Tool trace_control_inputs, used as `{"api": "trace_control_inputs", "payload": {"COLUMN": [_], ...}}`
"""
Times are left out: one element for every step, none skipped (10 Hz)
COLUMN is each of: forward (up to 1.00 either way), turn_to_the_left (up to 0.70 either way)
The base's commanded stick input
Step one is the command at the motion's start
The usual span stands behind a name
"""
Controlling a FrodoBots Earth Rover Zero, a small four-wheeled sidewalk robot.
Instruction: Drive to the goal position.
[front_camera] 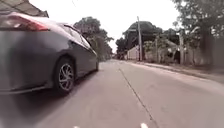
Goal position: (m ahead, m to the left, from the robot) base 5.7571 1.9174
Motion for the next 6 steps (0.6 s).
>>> {"api": "trace_control_inputs", "payload": {"forward": [0.7, 0.7, 0.7, 0.7, 0.7, 0.7], "turn_to_the_left": [0.0, 0.0, 0.0, 0.0, 0.0, 0.0]}}
